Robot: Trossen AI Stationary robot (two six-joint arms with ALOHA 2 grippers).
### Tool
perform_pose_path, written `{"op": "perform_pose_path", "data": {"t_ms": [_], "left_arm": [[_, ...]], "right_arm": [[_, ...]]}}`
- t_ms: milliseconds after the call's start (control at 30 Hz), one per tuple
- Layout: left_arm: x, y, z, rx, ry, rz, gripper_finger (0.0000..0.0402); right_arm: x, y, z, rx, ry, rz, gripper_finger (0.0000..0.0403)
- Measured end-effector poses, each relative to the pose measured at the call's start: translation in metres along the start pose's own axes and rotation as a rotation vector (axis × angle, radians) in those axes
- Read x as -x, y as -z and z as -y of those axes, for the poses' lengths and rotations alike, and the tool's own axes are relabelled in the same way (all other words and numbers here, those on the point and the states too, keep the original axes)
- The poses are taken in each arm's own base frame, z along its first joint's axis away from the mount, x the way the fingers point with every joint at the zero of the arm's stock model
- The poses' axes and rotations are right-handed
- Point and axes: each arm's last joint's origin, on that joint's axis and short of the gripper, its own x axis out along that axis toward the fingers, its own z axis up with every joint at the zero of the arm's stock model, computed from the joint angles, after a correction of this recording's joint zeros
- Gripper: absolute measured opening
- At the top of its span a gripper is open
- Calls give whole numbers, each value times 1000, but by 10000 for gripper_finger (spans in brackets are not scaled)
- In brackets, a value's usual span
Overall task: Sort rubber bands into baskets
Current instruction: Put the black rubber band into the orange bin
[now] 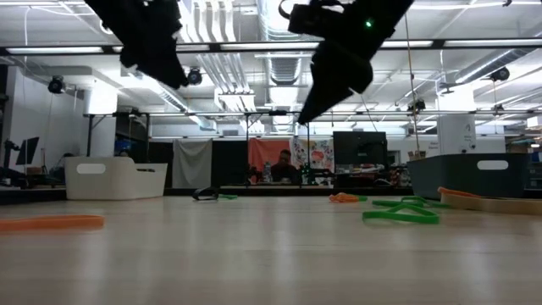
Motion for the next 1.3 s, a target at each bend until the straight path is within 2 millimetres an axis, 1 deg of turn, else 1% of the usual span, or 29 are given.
{"op": "perform_pose_path", "data": {"t_ms": [133, 267, 500, 667, 800, 900, 1033, 1133, 1233, 1300], "left_arm": [[16, 9, 27, -77, 39, 49, 198], [27, 19, 49, -114, 116, 60, 198], [32, 32, 79, -222, 192, 71, 198], [32, 37, 98, -318, 246, 121, 198], [31, 35, 106, -374, 263, 162, 198], [29, 34, 108, -405, 256, 174, 198], [28, 33, 107, -425, 248, 183, 198], [28, 33, 107, -436, 246, 184, 198], [28, 33, 107, -437, 246, 184, 198], [28, 33, 107, -442, 245, 183, 198]], "right_arm": [[-3, 11, -1, -40, 7, -49, 206], [-5, 19, -1, -113, 17, -88, 206], [-6, 31, -1, -202, 45, -165, 206], [-1, 47, 2, -299, 31, -332, 206], [11, 57, 7, -377, 10, -477, 205], [24, 62, 10, -426, -32, -558, 205], [40, 64, 13, -466, -106, -587, 205], [51, 69, 19, -529, -174, -610, 205], [60, 82, 25, -610, -201, -643, 205], [66, 95, 29, -674, -208, -675, 205]]}}
